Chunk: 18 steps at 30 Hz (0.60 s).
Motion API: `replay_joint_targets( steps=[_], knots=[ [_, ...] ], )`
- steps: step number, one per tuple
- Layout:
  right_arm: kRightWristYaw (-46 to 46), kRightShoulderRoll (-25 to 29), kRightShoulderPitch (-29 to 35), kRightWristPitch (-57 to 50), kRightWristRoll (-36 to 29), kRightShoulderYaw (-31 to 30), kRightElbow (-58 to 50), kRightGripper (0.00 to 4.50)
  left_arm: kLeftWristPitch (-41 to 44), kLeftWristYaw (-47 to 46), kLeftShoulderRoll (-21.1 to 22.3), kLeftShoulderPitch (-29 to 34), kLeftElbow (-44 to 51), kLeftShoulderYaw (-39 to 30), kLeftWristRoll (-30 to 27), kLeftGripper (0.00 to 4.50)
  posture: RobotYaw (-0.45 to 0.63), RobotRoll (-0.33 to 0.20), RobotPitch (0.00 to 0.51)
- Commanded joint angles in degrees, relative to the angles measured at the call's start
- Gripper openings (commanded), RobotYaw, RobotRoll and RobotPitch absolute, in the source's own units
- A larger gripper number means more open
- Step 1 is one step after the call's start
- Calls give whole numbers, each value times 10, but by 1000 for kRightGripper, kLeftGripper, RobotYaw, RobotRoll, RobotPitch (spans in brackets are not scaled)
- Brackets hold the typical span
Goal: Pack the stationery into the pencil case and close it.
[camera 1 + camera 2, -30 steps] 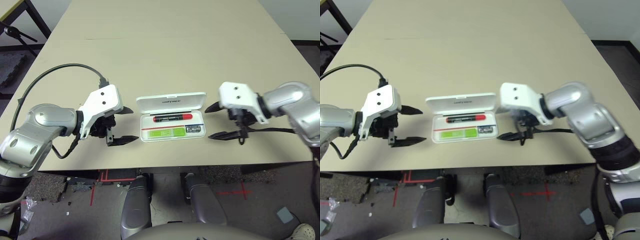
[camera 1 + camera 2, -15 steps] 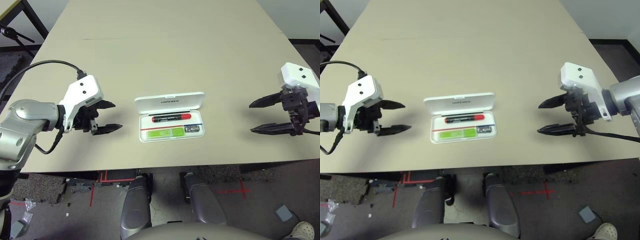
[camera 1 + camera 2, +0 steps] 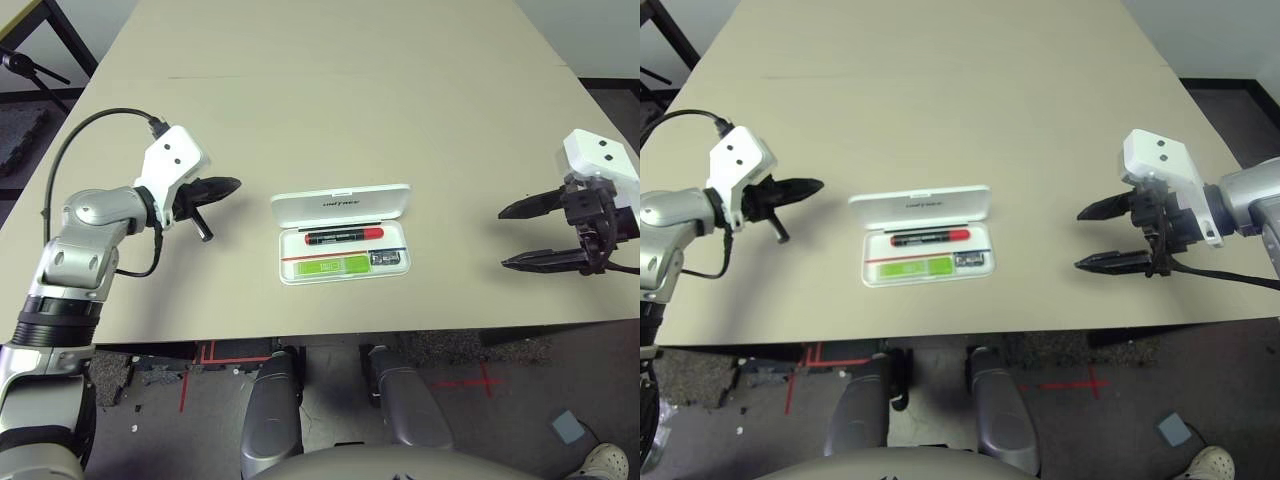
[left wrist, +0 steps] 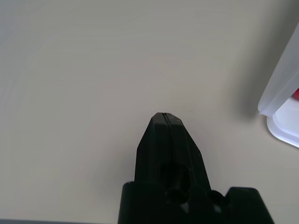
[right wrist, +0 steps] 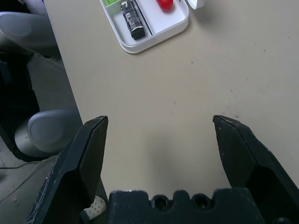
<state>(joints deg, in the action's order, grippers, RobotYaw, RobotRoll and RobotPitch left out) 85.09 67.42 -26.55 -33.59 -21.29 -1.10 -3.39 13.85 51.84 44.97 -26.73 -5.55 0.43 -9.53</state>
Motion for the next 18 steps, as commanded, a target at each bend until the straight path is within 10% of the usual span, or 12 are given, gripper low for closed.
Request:
replay_joint_targets(
  steps=[1,18],
  knots=[
    [-1,9,-3,0,-1,4,-8,4500,-5,-5,-22,-17,-6,11,4,32,-103,0,197],
    [-11,4,-8,1,3,-2,-2,4500,68,66,-70,-25,111,60,-44,32,-116,0,189]
  ],
)
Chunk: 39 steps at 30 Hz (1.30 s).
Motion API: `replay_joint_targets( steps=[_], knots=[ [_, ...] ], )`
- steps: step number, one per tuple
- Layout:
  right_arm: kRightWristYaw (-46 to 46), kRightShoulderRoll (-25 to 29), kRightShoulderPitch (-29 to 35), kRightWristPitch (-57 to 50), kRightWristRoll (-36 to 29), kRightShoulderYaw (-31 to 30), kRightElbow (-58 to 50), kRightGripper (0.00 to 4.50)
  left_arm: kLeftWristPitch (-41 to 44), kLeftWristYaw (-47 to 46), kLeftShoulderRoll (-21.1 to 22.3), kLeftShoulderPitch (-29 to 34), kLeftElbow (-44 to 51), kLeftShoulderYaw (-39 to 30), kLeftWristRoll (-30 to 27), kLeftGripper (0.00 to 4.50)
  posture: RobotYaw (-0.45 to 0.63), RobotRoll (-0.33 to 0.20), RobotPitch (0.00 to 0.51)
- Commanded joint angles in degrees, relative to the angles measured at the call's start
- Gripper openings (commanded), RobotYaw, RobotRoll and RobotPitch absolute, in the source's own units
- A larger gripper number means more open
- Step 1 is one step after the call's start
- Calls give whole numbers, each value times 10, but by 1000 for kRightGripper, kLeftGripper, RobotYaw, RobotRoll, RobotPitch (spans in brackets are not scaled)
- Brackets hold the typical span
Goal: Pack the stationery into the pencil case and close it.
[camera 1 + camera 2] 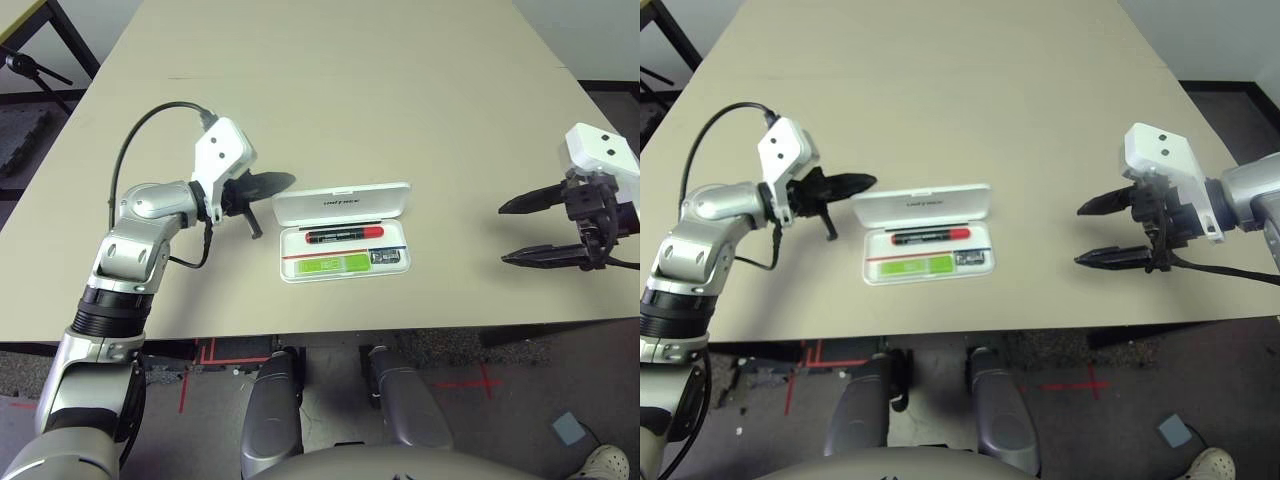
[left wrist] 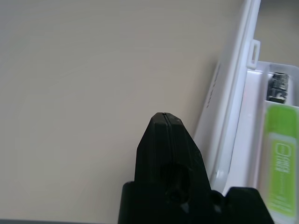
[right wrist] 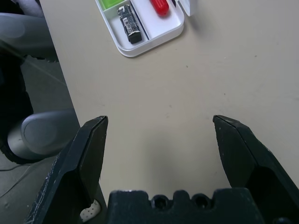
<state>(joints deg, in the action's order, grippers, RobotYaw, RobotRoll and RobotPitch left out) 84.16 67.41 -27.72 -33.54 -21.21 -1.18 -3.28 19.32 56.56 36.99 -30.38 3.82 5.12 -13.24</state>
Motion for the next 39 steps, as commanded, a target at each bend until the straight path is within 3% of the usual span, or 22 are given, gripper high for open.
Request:
replay_joint_targets(
  steps=[1,9,22,29,32,39],
  knots=[
    [-2,3,4,1,2,-1,-3,4500,17,24,13,14,23,16,-8,32,-116,0,189],
    [-11,-5,5,6,8,-9,0,4500,42,58,39,48,88,54,0,32,-111,0,187],
    [-37,-17,18,20,18,-5,15,4500,-68,54,60,52,7,172,167,32,-124,0,185],
    [-57,-31,19,26,19,-5,20,4500,-56,37,27,59,14,139,131,32,-124,0,190],
    [-89,-60,8,35,23,-1,37,4500,-43,-1,-11,53,10,78,84,611,-121,0,191],
    [-236,-187,-35,82,28,44,90,4500,-49,-92,-65,47,-26,-44,27,3265,-108,0,201]
  ],
)
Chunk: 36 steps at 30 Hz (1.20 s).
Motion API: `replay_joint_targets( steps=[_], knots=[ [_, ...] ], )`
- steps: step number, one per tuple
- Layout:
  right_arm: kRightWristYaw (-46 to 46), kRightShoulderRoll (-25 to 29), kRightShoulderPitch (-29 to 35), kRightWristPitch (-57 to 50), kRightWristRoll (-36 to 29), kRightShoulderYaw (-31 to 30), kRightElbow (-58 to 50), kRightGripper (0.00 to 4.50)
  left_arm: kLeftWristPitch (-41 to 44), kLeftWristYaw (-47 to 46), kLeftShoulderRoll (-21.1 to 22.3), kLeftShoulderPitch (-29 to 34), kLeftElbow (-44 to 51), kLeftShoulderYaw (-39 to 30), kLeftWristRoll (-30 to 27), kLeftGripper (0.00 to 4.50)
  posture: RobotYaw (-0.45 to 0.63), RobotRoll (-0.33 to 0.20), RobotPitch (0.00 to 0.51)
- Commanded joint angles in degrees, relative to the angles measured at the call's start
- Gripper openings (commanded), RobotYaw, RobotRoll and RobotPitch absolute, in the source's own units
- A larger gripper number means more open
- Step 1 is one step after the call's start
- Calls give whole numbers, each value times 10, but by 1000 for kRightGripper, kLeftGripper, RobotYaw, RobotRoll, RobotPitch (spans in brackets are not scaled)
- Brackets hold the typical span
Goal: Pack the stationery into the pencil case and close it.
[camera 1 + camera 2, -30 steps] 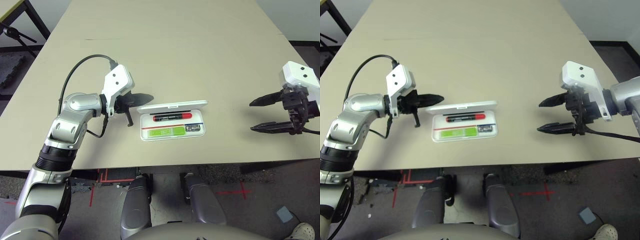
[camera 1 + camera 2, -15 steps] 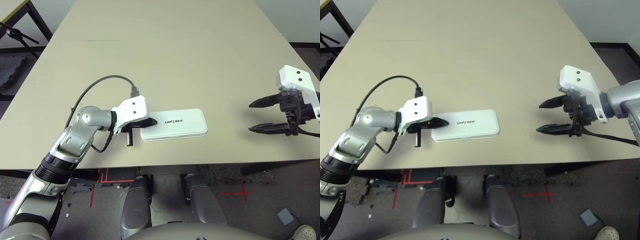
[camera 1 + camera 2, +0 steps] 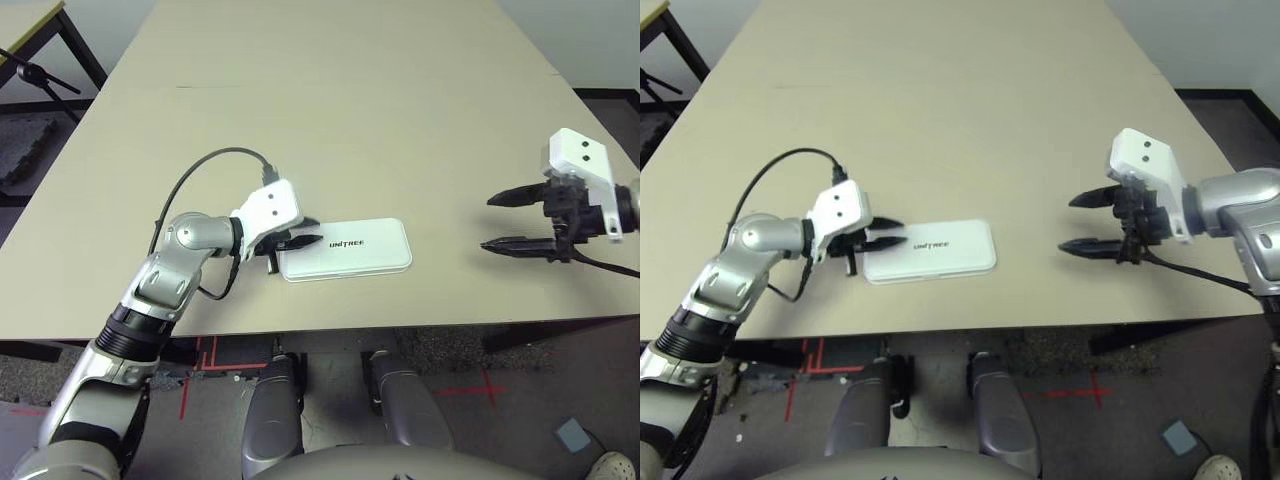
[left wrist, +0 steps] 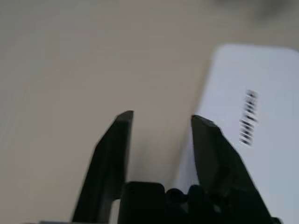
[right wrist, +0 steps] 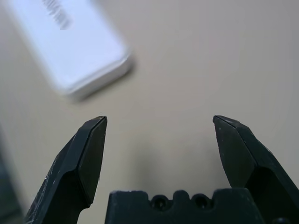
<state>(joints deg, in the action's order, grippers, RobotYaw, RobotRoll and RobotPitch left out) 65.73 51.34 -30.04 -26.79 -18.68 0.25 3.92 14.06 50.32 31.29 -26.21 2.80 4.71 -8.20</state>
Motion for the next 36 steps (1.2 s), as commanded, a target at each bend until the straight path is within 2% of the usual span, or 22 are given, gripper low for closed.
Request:
replay_joint_targets(
  steps=[1,3,4,11,16,21,24,36],
  knots=[
    [-75,-43,-15,20,2,39,24,4500,5,-44,-13,8,-16,-58,-32,3659,-102,0,209],
    [-118,-74,-16,43,4,58,38,4500,17,-74,-23,13,-15,-93,-49,4425,-102,0,209],
    [-141,-88,-17,59,8,67,48,4500,22,-92,-28,15,-15,-110,-56,4471,-102,0,209],
    [-354,-184,-22,197,54,142,152,4500,-13,-263,-66,-2,-83,-226,-53,4471,-95,0,230],
    [-472,-217,-26,263,76,178,213,4500,-79,-349,-74,-8,-135,-256,-33,4471,-112,0,238],
    [-572,-241,-41,292,66,225,270,4500,-122,-410,-84,-19,-178,-283,-40,4471,-128,0,205],
    [-602,-247,-57,309,59,239,309,4500,-143,-421,-82,-27,-200,-282,-39,4471,-124,0,209],
    [-607,-235,-89,352,48,245,373,4500,-166,-443,-75,-26,-218,-283,-40,4471,-100,0,188]
  ],
)
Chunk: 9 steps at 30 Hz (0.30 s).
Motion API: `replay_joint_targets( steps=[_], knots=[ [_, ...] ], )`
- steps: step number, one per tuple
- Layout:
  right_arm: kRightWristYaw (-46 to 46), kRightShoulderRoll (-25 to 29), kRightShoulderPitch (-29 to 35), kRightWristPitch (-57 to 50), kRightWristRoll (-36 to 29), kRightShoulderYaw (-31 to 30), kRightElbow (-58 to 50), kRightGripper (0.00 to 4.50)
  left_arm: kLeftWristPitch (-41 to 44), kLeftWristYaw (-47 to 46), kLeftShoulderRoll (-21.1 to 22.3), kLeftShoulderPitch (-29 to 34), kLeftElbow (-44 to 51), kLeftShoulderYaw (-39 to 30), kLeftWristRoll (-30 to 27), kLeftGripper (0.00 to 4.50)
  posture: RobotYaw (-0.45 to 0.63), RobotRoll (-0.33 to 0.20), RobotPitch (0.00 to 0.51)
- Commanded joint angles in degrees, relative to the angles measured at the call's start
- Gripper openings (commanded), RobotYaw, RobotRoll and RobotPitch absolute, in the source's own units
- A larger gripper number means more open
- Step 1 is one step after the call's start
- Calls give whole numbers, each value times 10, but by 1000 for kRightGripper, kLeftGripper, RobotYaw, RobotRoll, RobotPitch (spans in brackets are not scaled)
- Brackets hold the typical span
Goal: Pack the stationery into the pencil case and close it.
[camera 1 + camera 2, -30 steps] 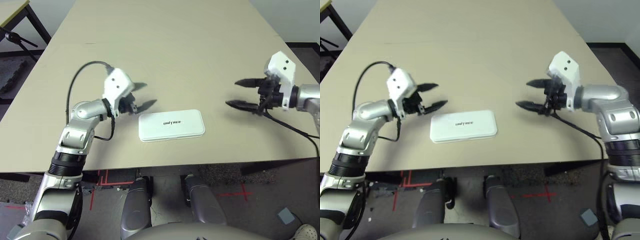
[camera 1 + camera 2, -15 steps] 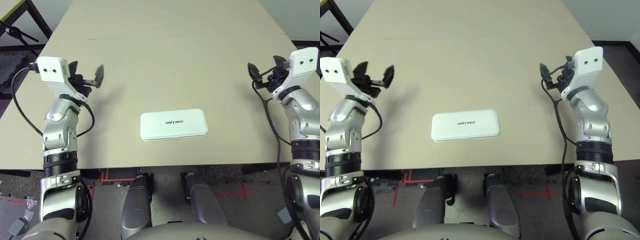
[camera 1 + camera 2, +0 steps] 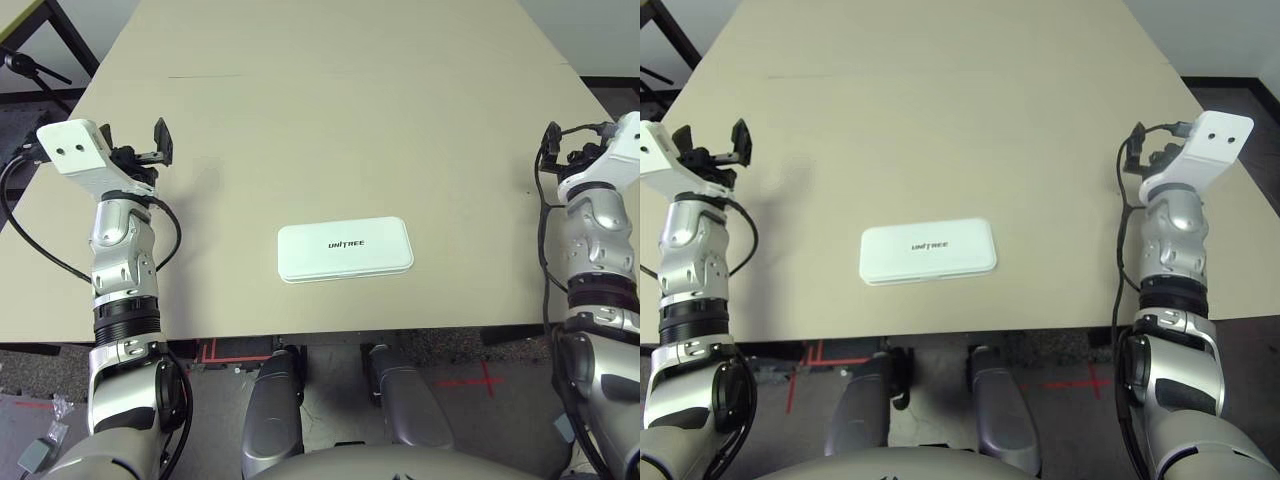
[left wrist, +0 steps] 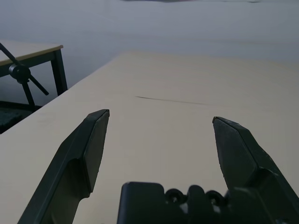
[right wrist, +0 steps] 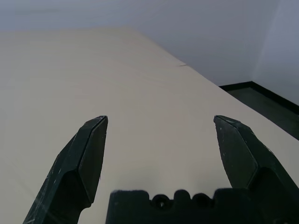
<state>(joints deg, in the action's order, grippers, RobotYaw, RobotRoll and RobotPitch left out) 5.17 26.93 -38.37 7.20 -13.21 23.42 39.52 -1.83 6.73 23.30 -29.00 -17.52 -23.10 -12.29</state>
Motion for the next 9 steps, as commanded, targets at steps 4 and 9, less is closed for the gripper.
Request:
replay_joint_targets(
  steps=[4,9],
  knots=[
    [3,8,-15,17,-9,8,32,4500,-9,-7,4,6,-9,0,3,4471,-91,0,189],
    [8,-1,-20,18,-10,3,36,4500,-8,-5,2,14,-4,6,5,4471,-86,0,194]
  ],
)
